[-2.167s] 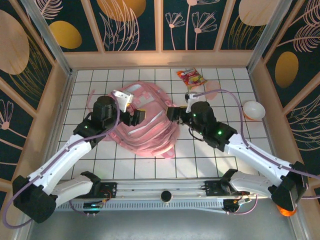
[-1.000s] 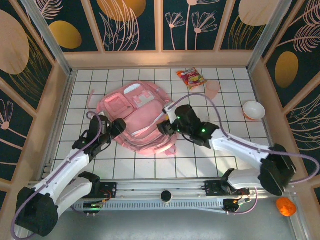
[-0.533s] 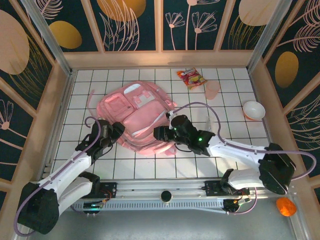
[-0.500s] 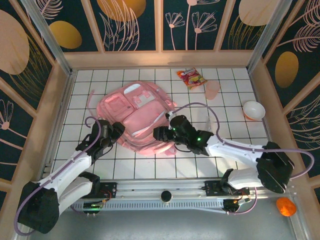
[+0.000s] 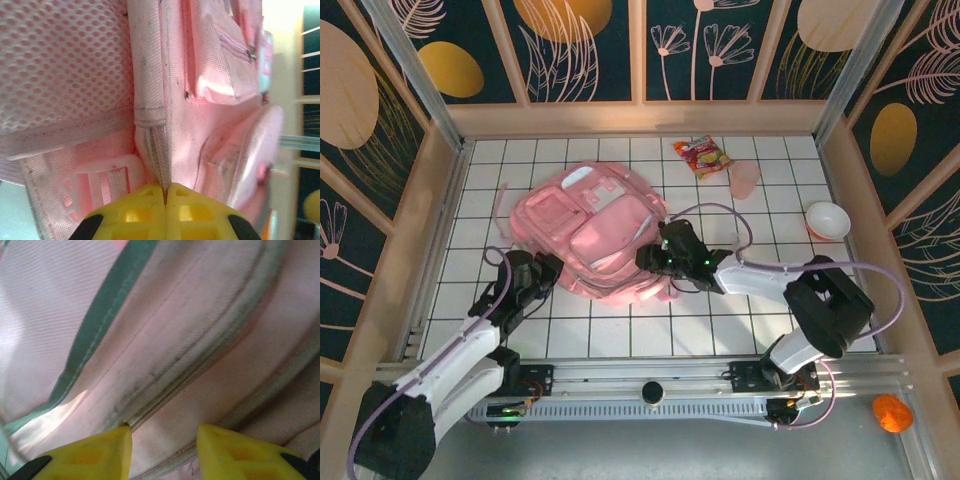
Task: Pack books, pencil case, and school supplies into a backpack
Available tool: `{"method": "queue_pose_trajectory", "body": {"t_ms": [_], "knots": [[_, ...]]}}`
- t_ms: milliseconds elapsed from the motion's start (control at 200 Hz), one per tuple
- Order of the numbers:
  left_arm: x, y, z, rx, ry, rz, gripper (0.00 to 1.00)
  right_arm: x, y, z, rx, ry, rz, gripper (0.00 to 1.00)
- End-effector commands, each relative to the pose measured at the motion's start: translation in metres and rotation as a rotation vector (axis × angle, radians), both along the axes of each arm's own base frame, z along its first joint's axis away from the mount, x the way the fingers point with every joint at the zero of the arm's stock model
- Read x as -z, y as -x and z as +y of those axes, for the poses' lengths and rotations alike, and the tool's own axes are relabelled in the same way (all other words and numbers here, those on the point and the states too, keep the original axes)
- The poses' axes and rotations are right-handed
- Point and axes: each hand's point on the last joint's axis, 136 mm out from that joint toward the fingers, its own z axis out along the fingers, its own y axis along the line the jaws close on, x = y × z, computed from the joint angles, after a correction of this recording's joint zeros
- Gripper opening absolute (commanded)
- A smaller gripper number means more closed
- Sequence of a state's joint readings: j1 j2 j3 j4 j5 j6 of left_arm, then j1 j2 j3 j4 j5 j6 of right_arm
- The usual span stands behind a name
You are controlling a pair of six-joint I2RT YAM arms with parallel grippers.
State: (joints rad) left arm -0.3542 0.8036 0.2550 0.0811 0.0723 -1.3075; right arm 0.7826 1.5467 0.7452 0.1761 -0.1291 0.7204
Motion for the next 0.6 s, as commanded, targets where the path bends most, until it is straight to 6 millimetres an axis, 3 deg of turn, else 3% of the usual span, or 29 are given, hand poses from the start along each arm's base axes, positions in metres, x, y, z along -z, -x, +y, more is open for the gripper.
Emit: {"method": "queue_pose_trajectory", "body": {"t_ms": [0, 125, 265, 430, 596], "knots": [[-0.019, -0.001, -0.007, -0.036, 0.157, -0.042, 0.00, -0.021, -0.049, -0.002, 0.034, -0.037, -0.118, 0.39], [-0.031, -0.006, -0.016, -0.037, 0.200, -0.087, 0.00, -0.042, -0.083, -0.010, 0.048, -0.026, -0.177, 0.40], [-0.038, -0.013, -0.033, -0.030, 0.250, -0.109, 0.00, -0.071, -0.087, -0.025, 0.085, 0.050, -0.204, 0.50], [-0.044, -0.019, -0.042, -0.036, 0.299, -0.123, 0.00, -0.104, -0.044, -0.030, 0.156, 0.068, -0.205, 0.53], [-0.048, -0.019, -0.042, -0.047, 0.319, -0.130, 0.00, -0.104, 0.014, 0.019, 0.090, -0.049, -0.073, 0.48]]}}
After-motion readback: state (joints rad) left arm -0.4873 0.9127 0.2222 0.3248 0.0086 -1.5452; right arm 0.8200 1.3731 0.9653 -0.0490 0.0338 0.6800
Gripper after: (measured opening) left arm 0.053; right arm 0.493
